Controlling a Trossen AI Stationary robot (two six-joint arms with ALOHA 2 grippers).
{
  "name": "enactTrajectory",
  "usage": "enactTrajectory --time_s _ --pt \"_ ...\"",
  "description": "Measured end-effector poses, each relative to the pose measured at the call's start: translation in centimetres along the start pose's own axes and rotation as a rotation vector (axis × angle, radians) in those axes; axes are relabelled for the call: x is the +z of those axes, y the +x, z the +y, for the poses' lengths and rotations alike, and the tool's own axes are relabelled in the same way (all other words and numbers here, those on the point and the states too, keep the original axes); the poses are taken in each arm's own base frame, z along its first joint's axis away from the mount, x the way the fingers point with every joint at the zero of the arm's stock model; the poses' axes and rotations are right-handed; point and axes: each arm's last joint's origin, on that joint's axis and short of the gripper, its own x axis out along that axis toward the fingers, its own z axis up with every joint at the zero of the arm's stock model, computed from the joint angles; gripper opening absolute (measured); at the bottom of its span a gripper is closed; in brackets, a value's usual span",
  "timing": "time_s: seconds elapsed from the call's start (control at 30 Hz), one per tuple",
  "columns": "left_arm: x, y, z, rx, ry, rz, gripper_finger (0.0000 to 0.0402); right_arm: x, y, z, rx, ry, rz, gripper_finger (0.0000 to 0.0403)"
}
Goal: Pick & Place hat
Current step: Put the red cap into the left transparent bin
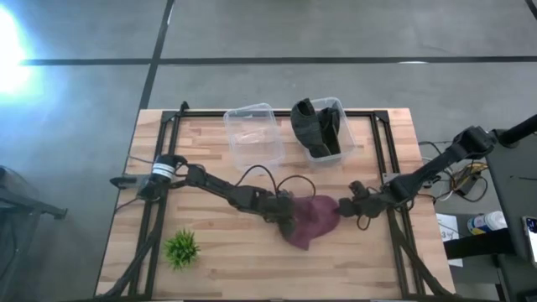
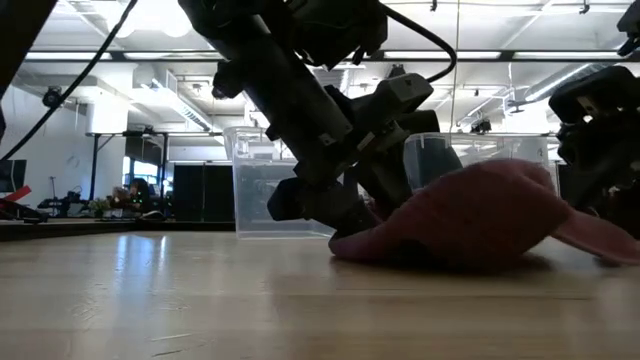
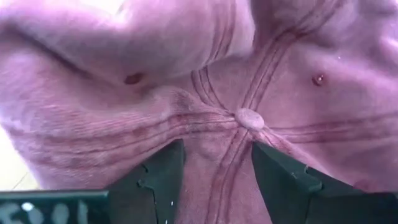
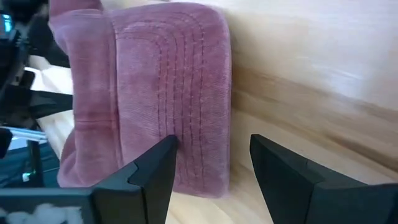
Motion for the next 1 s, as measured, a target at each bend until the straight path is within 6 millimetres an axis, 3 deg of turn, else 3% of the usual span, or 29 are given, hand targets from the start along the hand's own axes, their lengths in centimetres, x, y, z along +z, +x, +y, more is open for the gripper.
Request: enactTrajectory --time_s 0.3,0.47,0.6,0.83,1.0 --pt "0.1 0.0 0.0 -0.009 -0.011 -0.007 0.0193 -0.5 0.3 2.8 0.255 -0.135 -0.033 0.0201" --pt "0.4 -0.8 -0.3 -0.010 -0.019 -0.020 0.0193 -0.8 0.2 4.0 0.257 -0.162 -0.011 0.0195" --pt "1.2 -2.1 -0.9 -0.001 -0.005 -0.089 0.0193 -1.1 0.5 4.5 0.218 -0.180 0.007 0.0155" --pt "1.8 -4.7 -1.6 0.008 0.002 -0.127 0.0193 -1.5 0.7 7.1 0.243 -0.230 0.000 0.0026" --pt "2.5 -8.7 -3.1 -0.053 0.005 -0.164 0.0193 -1.3 0.0 10.1 0.256 -0.303 -0.031 0.0016"
